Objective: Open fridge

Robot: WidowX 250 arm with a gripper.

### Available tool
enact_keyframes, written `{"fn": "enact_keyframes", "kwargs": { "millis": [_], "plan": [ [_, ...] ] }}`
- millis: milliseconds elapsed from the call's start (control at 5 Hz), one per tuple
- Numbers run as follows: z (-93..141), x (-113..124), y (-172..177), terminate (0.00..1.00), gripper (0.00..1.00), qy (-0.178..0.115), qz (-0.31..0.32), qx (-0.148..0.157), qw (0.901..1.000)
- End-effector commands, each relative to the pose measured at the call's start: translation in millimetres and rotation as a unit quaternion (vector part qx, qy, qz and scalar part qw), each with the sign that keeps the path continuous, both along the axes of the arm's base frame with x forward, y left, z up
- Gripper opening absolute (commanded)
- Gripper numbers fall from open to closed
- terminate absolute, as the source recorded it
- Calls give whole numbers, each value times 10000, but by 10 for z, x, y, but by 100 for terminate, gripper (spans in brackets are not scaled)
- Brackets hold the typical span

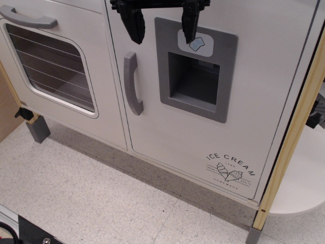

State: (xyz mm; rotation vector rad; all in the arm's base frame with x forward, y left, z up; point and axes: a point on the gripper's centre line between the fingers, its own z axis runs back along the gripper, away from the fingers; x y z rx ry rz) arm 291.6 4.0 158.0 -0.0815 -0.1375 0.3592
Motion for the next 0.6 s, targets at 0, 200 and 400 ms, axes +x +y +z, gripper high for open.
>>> {"fn": "enact_keyframes", "kwargs": {
  "millis": [0,200,400],
  "plan": [
    [0,0,0,0,100,0,0,0,10000],
    [-107,-87,269,0,100,61,-107,87,9999],
    [-223,27,736,0,100,-175,-405,413,9982]
  ]
}}
